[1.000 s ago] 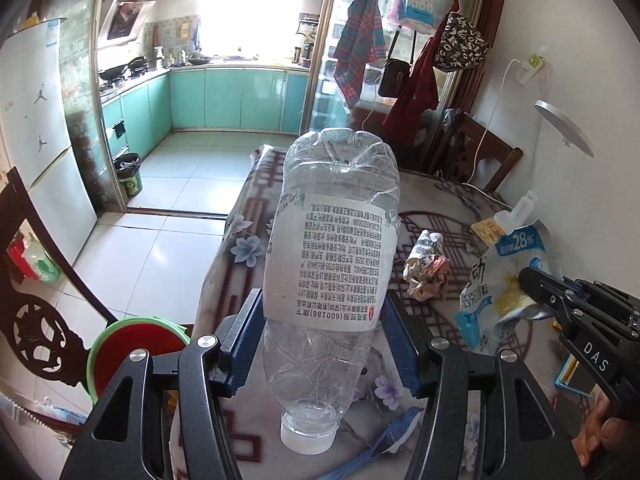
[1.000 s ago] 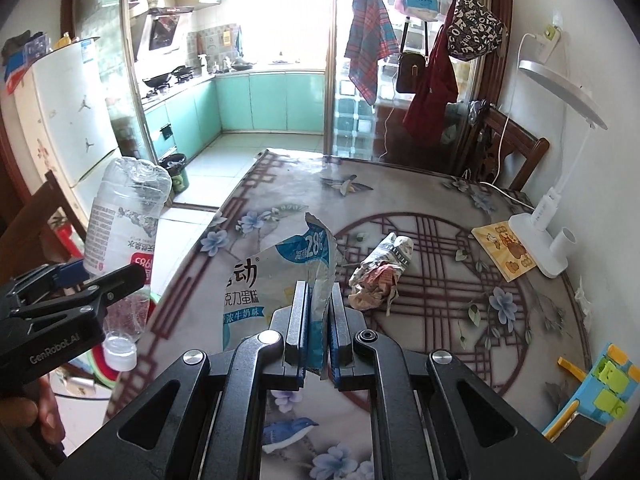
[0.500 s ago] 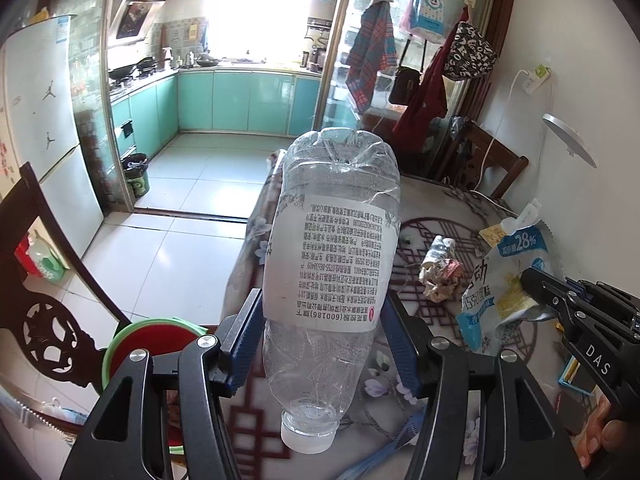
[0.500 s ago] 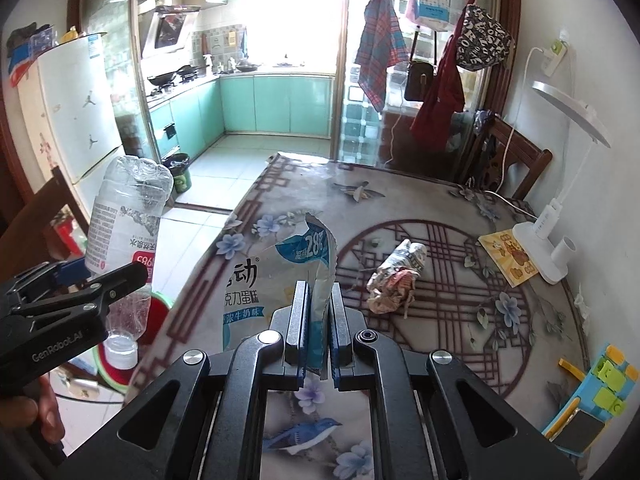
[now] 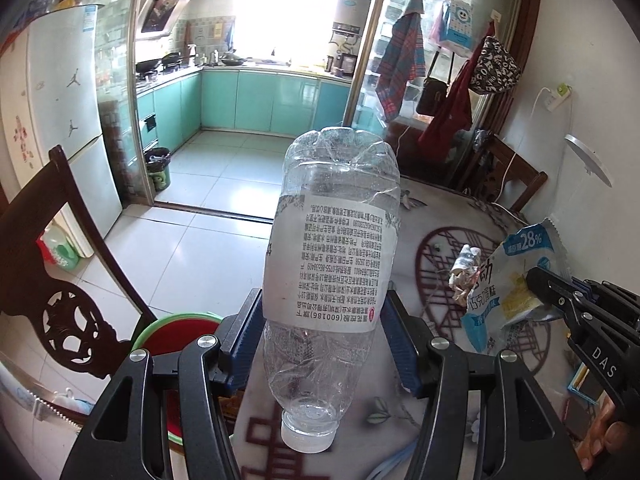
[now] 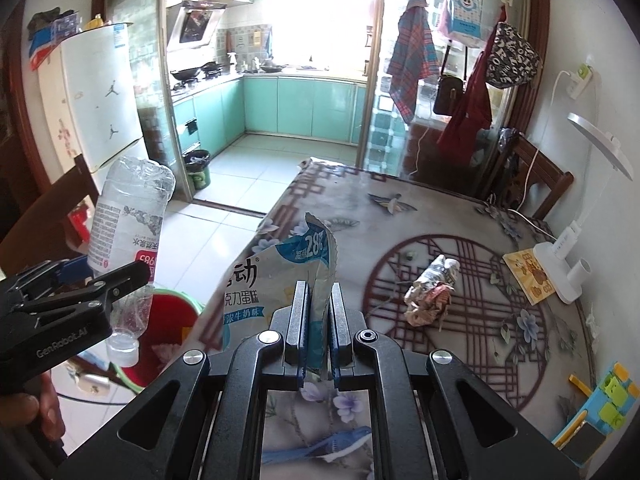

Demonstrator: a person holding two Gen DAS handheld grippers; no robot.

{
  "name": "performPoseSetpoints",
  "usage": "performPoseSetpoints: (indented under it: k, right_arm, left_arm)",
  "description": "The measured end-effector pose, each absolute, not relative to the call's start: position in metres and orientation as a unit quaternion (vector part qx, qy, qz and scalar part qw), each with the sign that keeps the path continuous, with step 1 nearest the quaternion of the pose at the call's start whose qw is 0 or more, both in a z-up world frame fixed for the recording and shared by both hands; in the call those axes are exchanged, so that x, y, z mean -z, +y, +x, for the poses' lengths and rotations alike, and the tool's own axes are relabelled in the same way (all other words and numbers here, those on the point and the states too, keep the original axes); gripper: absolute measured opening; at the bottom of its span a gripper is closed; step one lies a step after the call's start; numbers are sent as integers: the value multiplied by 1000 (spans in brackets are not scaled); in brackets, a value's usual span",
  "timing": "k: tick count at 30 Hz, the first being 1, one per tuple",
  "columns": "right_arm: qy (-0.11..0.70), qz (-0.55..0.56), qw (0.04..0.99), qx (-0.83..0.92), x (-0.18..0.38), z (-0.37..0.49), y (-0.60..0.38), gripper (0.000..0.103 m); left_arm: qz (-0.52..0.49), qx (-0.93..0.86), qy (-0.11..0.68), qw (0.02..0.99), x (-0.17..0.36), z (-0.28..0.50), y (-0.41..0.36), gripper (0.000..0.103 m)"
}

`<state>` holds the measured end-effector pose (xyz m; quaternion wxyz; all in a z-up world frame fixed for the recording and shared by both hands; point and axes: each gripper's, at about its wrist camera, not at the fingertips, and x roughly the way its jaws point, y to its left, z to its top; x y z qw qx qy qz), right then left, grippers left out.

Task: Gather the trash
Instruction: 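Carry plastic bottle and snack bag over the red bucket with both tools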

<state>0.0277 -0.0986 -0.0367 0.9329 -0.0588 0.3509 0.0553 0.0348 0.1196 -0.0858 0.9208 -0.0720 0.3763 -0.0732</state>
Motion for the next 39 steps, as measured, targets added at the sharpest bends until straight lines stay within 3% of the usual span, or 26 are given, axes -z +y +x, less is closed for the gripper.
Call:
performPoseSetpoints:
  k: [39]
  right_arm:
    - [373,-109,912,-127,55,60,18,8]
  left_arm:
    - [-107,-19,392,913,117,45,256,57]
